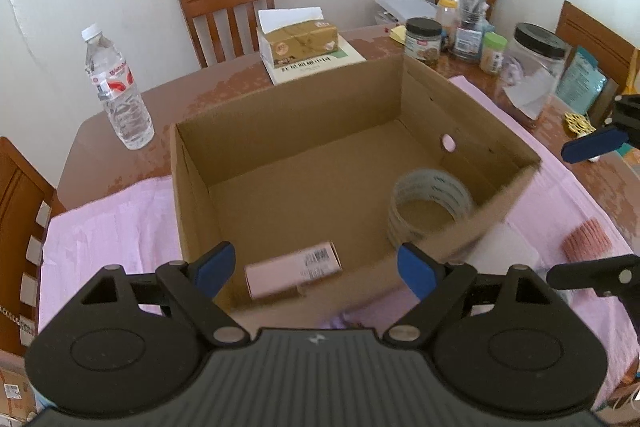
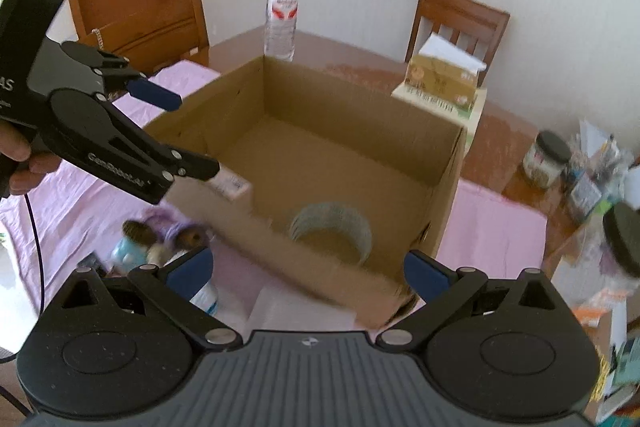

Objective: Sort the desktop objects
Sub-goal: 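Reach the right tool to the pink knit cuff and grasp it, then grasp the grey toy elephant with the left tool, then carry both items to the cardboard box while the left tool releases the elephant inside, then lower the pink knit cuff into the box and open the right tool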

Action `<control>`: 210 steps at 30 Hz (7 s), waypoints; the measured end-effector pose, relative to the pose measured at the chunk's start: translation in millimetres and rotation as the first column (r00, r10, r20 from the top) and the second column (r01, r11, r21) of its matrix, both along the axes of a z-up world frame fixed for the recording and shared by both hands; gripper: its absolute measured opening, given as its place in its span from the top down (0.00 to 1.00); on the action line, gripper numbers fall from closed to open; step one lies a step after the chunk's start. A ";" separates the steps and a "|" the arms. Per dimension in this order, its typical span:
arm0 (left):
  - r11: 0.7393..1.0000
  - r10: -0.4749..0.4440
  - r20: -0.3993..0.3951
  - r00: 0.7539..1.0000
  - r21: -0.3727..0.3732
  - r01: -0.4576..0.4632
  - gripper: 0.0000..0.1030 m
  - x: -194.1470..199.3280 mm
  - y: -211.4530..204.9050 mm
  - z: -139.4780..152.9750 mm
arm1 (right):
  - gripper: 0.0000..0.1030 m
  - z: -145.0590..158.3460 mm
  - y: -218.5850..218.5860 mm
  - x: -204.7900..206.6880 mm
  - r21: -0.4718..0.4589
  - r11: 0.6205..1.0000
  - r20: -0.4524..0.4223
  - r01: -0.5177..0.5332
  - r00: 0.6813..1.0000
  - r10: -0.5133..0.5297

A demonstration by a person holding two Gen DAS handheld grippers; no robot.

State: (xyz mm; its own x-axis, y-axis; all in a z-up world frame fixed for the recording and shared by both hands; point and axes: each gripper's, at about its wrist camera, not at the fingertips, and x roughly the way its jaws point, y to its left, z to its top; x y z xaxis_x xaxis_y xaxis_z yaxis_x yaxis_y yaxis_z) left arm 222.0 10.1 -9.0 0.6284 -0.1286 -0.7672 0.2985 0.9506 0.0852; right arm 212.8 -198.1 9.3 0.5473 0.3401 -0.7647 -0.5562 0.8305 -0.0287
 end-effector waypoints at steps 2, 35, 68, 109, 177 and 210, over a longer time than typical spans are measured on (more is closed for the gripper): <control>1.000 -0.006 -0.005 1.000 -0.008 0.006 0.13 -11.5 2.4 -1.0 | 0.00 -1.9 0.1 -8.1 -0.002 1.000 -0.016 0.005 1.000 -0.005; 0.996 -0.048 -0.046 0.998 -0.080 0.044 0.11 -143.4 -6.6 -34.9 | 0.00 -42.2 6.2 -137.3 -0.119 0.992 -0.050 0.046 0.997 -0.052; 0.939 0.344 -0.097 0.934 0.010 -0.344 0.11 -167.3 -83.6 -53.0 | 0.00 -100.3 -118.3 -42.1 -0.137 0.942 -0.130 -0.306 0.948 0.290; 0.916 0.394 -0.102 0.914 -0.036 -0.399 0.60 -136.1 -52.7 -87.6 | 0.21 -110.1 -115.0 -35.7 -0.142 0.919 -0.214 -0.366 0.918 0.333; 0.998 0.050 0.090 0.995 -0.032 -0.047 0.59 16.0 -31.4 23.4 | 0.22 20.8 -23.0 48.2 -0.108 0.929 0.094 -0.354 0.926 0.364; 0.998 0.054 0.048 0.997 -0.016 -0.054 0.15 3.0 -26.8 23.1 | 0.22 0.9 6.1 122.4 -0.116 0.927 0.039 -0.357 0.931 0.364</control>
State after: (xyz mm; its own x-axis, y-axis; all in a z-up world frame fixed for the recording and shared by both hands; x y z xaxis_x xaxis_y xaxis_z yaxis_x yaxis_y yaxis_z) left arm 225.0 -16.7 14.1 0.6714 -0.1047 -0.7337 0.2426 0.9665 0.0840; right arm 335.2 -192.0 10.1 0.4476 0.4420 -0.7774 -0.8122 0.5646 -0.1466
